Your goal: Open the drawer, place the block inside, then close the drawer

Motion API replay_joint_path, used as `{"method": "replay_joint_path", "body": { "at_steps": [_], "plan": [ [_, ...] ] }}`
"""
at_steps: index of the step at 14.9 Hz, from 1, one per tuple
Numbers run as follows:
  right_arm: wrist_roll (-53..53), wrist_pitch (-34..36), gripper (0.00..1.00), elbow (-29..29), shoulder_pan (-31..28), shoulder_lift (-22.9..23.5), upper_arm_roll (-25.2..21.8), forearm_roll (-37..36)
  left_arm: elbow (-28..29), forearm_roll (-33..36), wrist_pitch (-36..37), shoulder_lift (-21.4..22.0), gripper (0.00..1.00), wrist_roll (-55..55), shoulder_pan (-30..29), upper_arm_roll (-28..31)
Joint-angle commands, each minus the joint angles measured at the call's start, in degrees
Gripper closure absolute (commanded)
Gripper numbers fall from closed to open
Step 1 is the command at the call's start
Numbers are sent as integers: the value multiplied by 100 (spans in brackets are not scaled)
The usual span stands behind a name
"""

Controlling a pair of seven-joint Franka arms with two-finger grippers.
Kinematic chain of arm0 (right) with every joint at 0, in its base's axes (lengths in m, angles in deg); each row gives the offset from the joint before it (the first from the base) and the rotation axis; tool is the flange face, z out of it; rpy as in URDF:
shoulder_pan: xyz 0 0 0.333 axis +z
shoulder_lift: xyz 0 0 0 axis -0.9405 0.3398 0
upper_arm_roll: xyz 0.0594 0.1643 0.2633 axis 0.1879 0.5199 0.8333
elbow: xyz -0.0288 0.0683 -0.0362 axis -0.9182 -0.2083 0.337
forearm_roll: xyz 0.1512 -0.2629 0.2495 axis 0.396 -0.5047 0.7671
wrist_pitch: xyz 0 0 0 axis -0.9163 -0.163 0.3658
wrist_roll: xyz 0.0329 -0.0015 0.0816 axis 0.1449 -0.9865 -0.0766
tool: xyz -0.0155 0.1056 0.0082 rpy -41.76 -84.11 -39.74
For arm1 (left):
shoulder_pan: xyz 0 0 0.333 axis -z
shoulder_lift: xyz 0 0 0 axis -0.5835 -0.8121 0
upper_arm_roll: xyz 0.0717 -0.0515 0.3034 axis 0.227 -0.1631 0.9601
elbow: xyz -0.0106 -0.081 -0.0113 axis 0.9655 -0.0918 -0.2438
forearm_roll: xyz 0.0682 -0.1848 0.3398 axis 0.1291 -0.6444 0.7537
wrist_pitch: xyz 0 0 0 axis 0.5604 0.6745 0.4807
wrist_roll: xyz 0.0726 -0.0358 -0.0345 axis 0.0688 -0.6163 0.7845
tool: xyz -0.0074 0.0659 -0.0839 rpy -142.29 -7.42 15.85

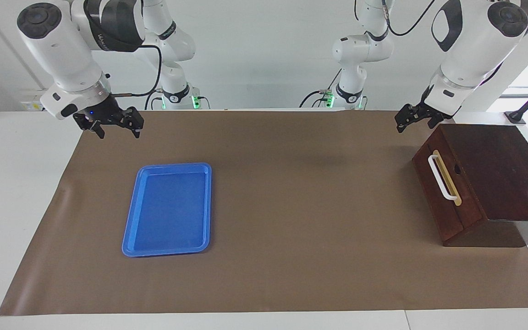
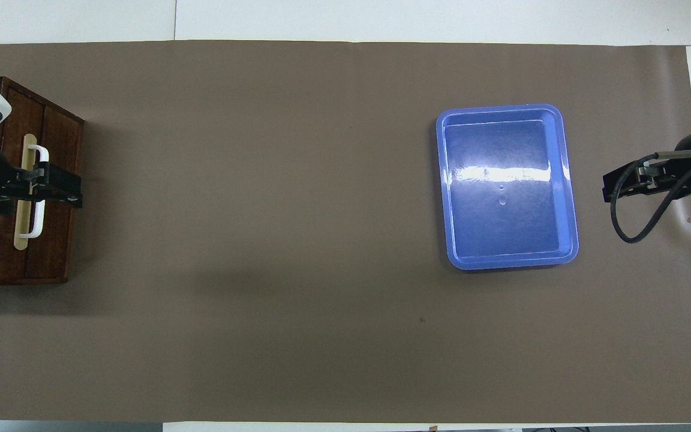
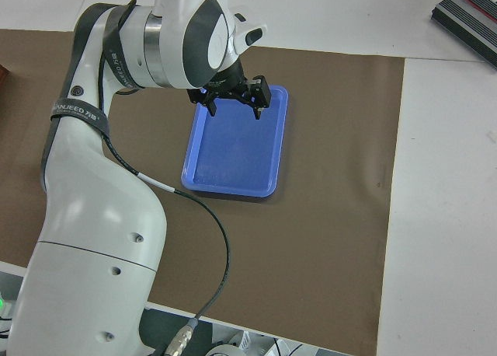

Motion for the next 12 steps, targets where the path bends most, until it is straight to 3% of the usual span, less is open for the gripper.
{"method": "replay_joint_path", "body": {
  "at_steps": [1, 12],
  "plan": [
    [76, 35, 0, 148, -88, -144, 65, -100, -187, -9, 197, -88, 0, -130, 17, -7],
    [84, 35, 0, 139, -97, -144, 65, -100, -196, 8, 153, -88, 0, -710, -45, 37]
  ]
}}
